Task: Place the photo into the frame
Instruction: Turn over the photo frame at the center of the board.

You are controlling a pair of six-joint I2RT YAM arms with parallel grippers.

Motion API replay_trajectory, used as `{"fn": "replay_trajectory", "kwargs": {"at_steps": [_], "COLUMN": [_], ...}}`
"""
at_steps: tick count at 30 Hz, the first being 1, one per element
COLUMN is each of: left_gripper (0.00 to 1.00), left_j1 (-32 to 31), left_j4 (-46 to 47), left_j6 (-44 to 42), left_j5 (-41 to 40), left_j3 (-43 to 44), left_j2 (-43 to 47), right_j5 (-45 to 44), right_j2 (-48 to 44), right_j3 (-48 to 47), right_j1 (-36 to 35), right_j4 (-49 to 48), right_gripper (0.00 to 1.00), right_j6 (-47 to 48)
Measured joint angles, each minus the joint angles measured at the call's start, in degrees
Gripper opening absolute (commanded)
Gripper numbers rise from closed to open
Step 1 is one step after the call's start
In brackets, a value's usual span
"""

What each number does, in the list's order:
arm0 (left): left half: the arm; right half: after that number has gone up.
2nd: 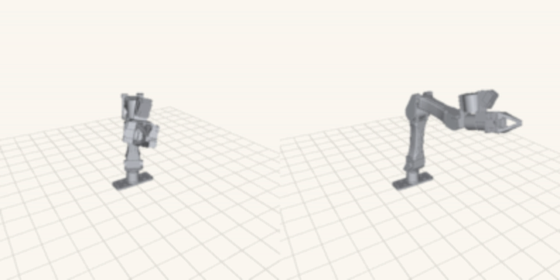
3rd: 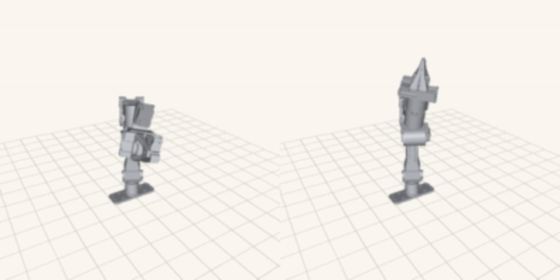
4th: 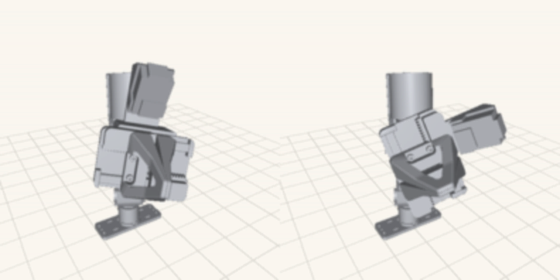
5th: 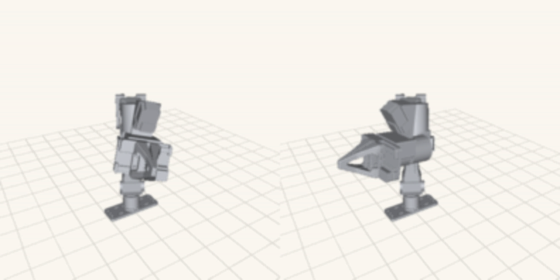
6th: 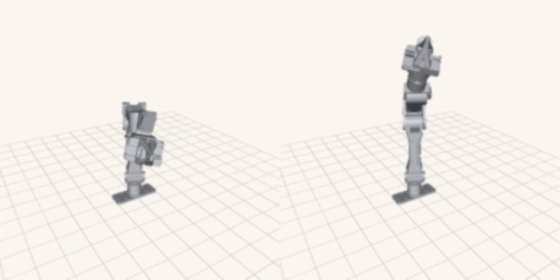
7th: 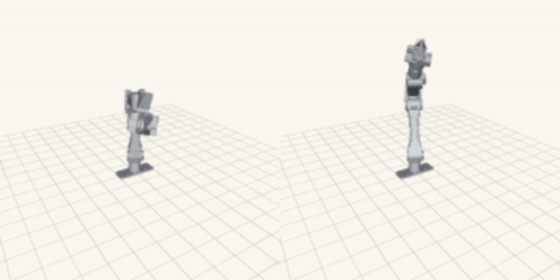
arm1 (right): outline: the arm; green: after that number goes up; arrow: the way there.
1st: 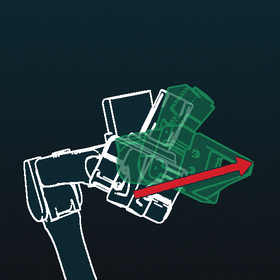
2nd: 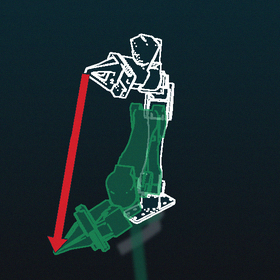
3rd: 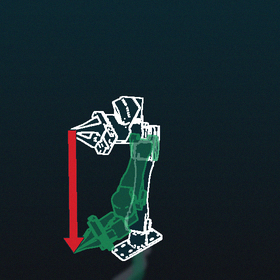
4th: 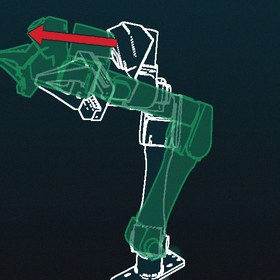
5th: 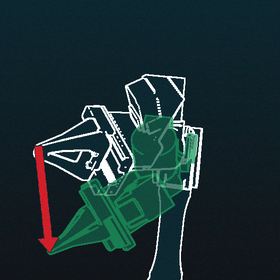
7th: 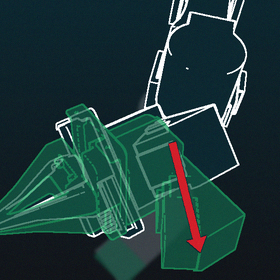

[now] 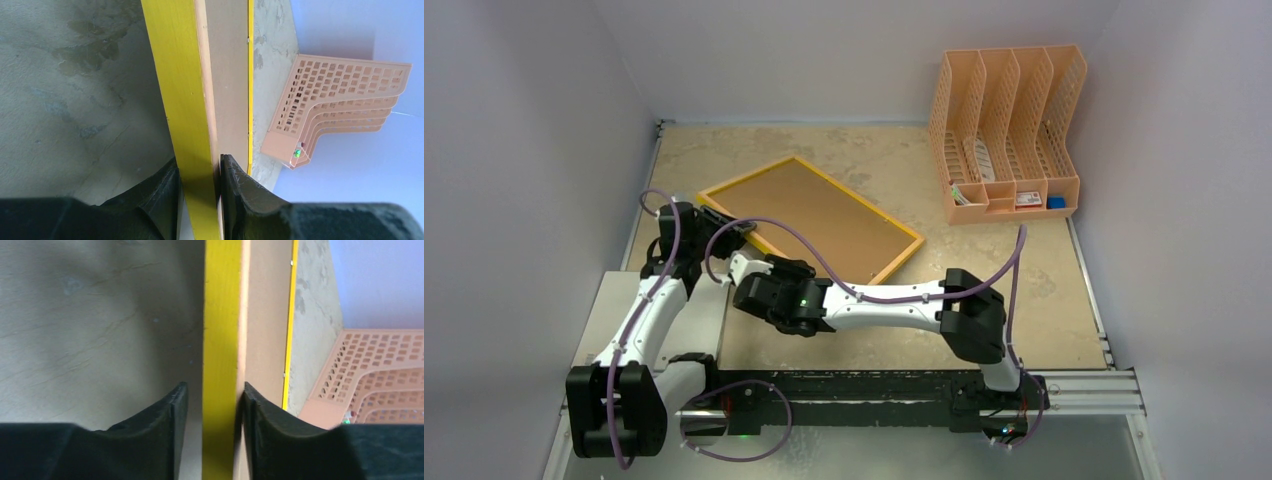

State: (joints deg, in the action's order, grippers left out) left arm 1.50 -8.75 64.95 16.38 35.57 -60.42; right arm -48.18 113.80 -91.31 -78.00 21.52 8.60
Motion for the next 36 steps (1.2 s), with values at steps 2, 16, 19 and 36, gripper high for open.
{"fn": "replay_trajectory", "kwargs": {"at_steps": [2,16,19,36], "left_gripper": [0.05,0.66,0.75,0.81], "left_j1": [0.0,0.0,0.0,0.0], "left_j4": [0.0,-2.4,-5.9,-21.7], "left_j6": [0.0,-3.0,-6.7,-29.3], "left_j5": [0.1,0.1,-1.0,-27.3], "left_j3": [0.0,2.9,6.9,35.0], "left_j2": [0.0,1.6,2.7,6.1], "right_j5": [-1.8,-2.6,-1.9,13.9], "right_j2": [0.3,-0.1,-0.8,-9.4], "right_j3": [-0.3,-2.0,-2.0,-5.7], "right_j1": [0.0,0.1,0.4,6.5], "right_j4": [0.2,1.1,0.3,0.5], "right_gripper": [0.28,0.0,0.0,0.0], "right_j6": [0.1,-0.2,0.6,2.6]}}
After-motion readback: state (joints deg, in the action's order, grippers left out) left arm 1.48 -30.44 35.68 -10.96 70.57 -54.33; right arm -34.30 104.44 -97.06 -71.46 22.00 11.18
